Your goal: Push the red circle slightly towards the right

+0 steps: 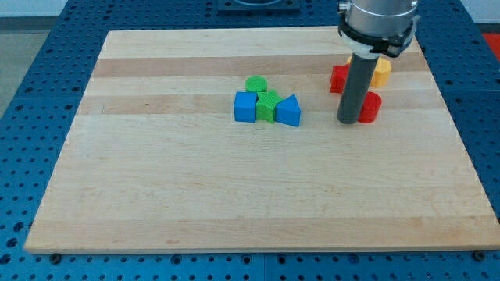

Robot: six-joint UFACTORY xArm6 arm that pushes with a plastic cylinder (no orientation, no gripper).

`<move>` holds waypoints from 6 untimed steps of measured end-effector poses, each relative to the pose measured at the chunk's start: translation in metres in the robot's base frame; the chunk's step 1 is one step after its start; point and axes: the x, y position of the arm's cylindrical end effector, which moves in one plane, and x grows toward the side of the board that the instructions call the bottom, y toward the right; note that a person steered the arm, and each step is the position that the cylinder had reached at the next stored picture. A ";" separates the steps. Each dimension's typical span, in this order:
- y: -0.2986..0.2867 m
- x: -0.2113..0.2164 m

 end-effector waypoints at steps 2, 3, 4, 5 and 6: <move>0.000 -0.026; 0.000 -0.038; 0.000 -0.041; 0.002 -0.037; 0.006 -0.035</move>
